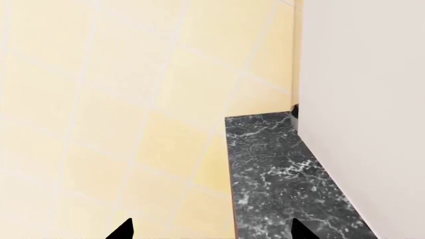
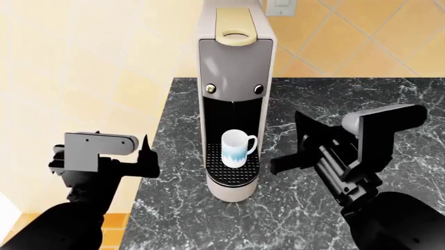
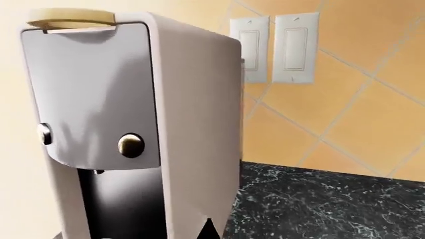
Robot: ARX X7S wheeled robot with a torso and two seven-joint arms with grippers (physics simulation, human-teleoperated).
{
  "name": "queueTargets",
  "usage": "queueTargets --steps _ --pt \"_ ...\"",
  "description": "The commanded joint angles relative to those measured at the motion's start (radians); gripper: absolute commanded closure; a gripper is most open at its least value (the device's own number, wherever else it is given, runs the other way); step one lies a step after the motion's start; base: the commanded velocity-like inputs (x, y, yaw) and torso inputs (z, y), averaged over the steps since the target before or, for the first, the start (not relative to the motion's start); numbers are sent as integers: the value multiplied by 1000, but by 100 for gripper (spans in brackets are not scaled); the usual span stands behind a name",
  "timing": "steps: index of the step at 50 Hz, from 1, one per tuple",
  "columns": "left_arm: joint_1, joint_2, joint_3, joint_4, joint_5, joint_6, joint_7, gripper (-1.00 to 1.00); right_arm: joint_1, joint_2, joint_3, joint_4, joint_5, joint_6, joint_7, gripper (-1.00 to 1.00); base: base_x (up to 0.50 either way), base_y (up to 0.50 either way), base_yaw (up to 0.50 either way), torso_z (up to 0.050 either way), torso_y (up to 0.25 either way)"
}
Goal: Press the button on the coffee machine to serve coffee.
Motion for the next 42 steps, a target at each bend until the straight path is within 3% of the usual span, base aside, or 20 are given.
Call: queueTargets --steps 1,2,3,42 --pt "9 5 21 -27 26 34 2 -100 -132 9 21 16 -92 -92 10 100 0 0 0 0 0" --pt "14 3 21 -34 29 44 7 -100 -144 13 6 29 -120 -100 10 100 0 0 0 0 0" --pt "17 4 21 -43 33 53 8 -100 -165 6 10 49 -143 -126 12 -100 0 0 0 0 0" --pt "128 36 55 -305 149 358 68 -100 -375 -61 12 277 -272 -400 -66 -100 0 0 0 0 0"
